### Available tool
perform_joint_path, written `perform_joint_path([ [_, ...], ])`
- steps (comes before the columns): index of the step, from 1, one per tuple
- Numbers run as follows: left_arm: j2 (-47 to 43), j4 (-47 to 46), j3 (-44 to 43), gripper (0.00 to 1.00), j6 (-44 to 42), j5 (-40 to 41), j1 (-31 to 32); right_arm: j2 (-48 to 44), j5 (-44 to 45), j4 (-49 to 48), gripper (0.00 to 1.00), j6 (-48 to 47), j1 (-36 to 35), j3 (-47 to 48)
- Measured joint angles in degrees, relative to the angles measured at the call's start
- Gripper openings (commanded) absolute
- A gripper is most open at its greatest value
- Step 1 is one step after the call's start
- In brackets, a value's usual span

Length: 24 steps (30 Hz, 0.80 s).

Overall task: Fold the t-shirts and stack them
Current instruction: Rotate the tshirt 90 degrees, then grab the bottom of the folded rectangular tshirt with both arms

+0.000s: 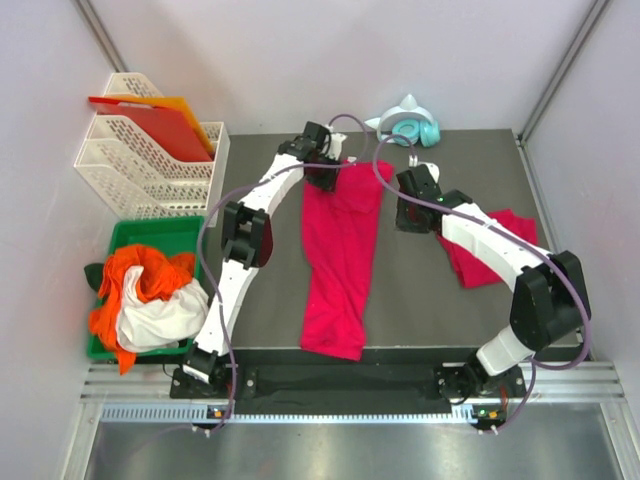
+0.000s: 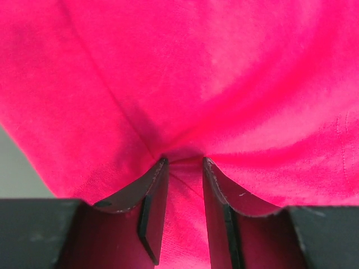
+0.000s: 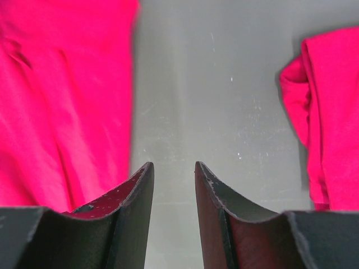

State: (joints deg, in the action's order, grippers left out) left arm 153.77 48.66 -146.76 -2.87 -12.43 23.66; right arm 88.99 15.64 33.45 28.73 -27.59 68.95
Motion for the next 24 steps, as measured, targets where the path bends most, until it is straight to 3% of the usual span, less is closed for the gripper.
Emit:
perform_joint_path([
  [13, -0.33, -2.62, 0.85, 0.39, -0.09, 0.79, -9.05, -0.02, -0.52, -0.07, 0.36, 1.07, 0.0, -1.49],
  [17, -7.96, -9.05, 14.67, 0.42, 0.39, -3.48, -10.34, 0.0, -1.36, -0.92, 0.37, 0.76, -0.39, -1.44],
  [24, -26.51, -9.07, 35.63, 0.41, 3.56, -8.0, -12.11, 1.81, -2.4, -1.99, 0.36, -1.18, -7.04, 1.49],
])
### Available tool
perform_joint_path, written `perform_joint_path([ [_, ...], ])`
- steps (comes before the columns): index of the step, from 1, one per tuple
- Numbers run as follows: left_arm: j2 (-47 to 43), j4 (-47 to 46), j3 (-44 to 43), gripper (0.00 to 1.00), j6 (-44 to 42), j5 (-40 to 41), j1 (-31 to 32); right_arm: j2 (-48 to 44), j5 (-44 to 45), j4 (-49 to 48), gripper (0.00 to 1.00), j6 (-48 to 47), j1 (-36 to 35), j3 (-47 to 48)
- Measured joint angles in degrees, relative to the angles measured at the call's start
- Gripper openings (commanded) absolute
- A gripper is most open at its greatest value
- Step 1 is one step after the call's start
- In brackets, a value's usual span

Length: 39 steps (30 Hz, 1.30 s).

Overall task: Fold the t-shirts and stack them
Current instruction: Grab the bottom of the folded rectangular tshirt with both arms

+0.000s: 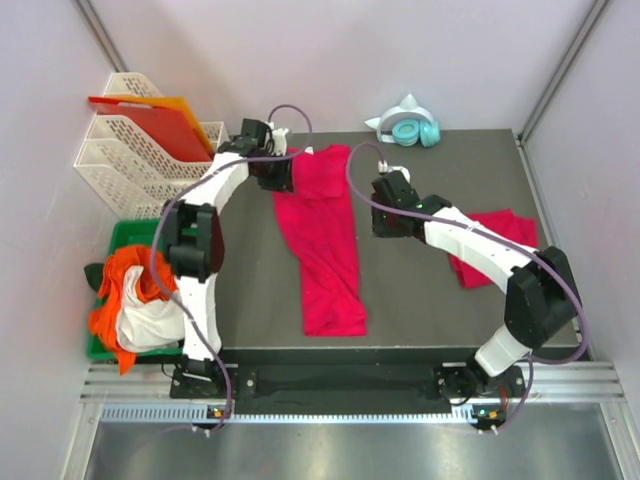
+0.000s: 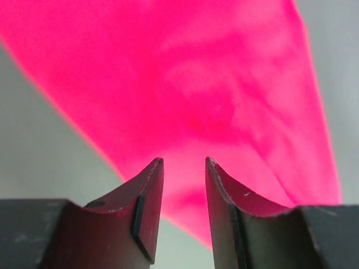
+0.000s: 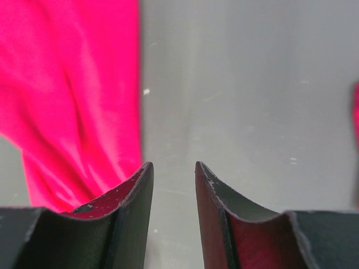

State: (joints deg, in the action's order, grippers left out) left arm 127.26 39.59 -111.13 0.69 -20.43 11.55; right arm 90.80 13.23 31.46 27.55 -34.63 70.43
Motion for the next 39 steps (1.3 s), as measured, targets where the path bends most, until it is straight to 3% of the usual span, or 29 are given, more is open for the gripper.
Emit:
perform_joint_path([
  [6, -22.64, -0.66, 18.73, 0.4, -0.72, 0.48, 1.38, 2.21, -2.23, -2.99, 0.36, 0.07, -1.6, -0.66],
  [10, -29.03, -0.63, 24.11, 0.4, -0.83, -0.13, 2.67, 5.49, -4.04, -4.7, 0.35, 0.09, -2.1, -0.68],
  [17, -32.17, -1.07, 38.66, 0.4, -0.81, -0.9, 6.25, 15.06, -7.23, -6.19, 0.34, -0.13, -2.82, 2.67],
  [23, -37.4, -2.78, 45.72, 0.41, -0.04, -2.56, 9.14, 19.82, -8.72, -6.34, 0.34, -0.39, -3.21, 9.6],
  [32, -41.16, -8.48, 52.11, 0.43, 2.23, -4.11, 12.79, 23.15, -10.8, -7.67, 0.33, -0.04, -4.85, 12.98],
  [39, -35.47, -11.56, 52.37, 0.41, 2.6, -3.17, 18.08, 27.02, -11.32, -8.13, 0.32, 2.01, -4.72, 13.31],
])
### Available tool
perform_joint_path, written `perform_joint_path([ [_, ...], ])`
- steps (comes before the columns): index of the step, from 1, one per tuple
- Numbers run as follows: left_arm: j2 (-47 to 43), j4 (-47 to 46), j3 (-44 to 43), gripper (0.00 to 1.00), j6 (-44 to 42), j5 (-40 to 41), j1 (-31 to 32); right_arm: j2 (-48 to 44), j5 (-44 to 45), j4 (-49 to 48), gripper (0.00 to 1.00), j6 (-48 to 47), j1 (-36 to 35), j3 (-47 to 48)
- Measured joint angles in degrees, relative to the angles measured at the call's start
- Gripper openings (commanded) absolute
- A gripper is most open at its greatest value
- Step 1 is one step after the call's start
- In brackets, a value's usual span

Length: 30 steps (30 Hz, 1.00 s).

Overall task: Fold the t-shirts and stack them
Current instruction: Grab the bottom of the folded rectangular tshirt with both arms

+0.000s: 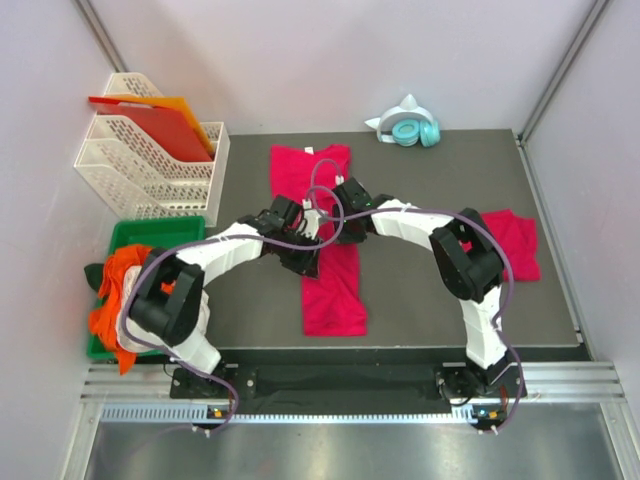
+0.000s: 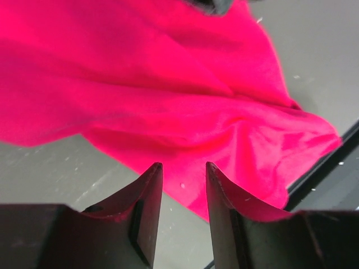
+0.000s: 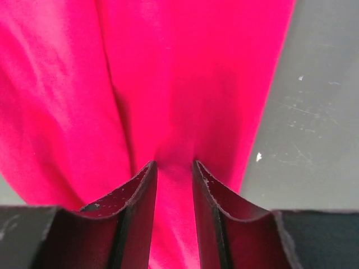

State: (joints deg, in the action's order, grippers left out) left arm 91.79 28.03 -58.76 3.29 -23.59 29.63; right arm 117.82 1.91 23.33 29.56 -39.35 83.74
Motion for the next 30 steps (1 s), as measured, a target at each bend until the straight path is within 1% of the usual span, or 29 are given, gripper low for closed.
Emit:
perform_joint_path([
  [8, 7.98, -0.42, -0.09, 0.4, -1.4, 0.44, 1.29, 0.02, -0.13, 0.24, 0.31, 2.38, 0.76, 0.0],
  [9, 8.39, -0.04, -0.52, 0.38, -1.46, 0.2, 1.25, 0.04, -0.28, 0.28, 0.32, 2.73, 1.01, 0.0],
  [16, 14.36, 8.37, -8.11, 0.33, -3.15, -0.04, 0.7, 0.2, -1.88, 0.44, 0.32, 4.22, 3.98, 0.0],
  [23, 15.89, 10.69, -9.81, 0.32, -3.69, -1.11, -0.02, 0.94, -2.71, 1.38, 0.31, 4.15, 6.69, 1.2],
  [27, 16.09, 11.17, -10.14, 0.29, -3.87, -1.07, -0.04, 1.92, -2.84, 2.89, 0.3, 3.63, 7.3, 3.08],
  [30, 15.74, 11.17, -10.14, 0.3, -3.98, -1.07, -0.35, 1.79, -2.93, 2.51, 0.32, 2.69, 7.45, 2.93],
])
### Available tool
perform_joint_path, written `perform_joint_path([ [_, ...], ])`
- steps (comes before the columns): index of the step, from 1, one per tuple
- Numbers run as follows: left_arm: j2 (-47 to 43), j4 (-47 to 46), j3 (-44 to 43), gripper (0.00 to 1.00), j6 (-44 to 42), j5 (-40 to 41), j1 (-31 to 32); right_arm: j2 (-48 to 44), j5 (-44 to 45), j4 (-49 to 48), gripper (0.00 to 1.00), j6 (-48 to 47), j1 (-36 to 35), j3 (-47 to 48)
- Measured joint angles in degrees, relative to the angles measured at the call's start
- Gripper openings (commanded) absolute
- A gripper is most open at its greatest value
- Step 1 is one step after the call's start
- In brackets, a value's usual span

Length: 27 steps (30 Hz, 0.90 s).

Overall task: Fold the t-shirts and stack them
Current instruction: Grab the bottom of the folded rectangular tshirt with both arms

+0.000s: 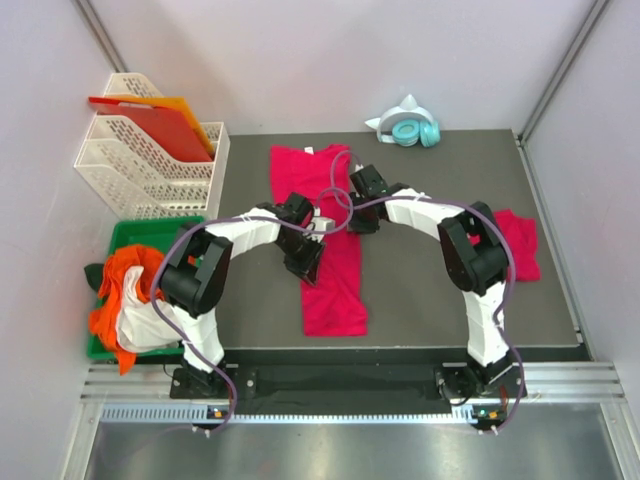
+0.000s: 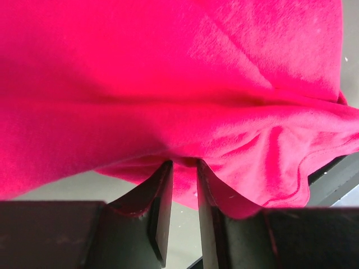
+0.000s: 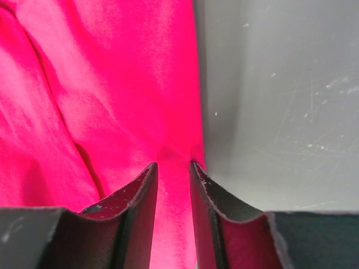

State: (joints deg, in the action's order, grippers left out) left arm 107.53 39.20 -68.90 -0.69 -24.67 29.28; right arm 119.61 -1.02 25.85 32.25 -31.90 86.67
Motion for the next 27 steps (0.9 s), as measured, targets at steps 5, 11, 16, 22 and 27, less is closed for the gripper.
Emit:
perform_joint_path([
  [5, -3.56, 0.37, 0.13, 0.33, 0.0, 2.58, -1.11, -4.48, 3.69, -0.98, 0.35, -2.73, -0.13, -3.78],
  [11, -11.23, -1.27, -6.16, 0.37, 1.7, 6.08, -6.03, -16.2, 8.85, -0.5, 0.36, -5.25, -0.13, -3.74],
  [16, -19.67, -12.7, -2.21, 0.38, 3.04, 10.27, -16.35, -26.62, 14.1, -0.52, 0.36, -6.93, -0.44, -3.78],
  [22, -26.29, -37.57, 20.28, 0.41, -0.79, 17.31, -26.25, -38.07, 28.81, -0.26, 0.4, -8.07, -5.68, -8.04],
  [27, -24.76, -49.64, 33.27, 0.42, -4.31, 19.71, -26.4, -42.84, 41.86, 1.25, 0.42, -8.46, -14.6, -8.7],
])
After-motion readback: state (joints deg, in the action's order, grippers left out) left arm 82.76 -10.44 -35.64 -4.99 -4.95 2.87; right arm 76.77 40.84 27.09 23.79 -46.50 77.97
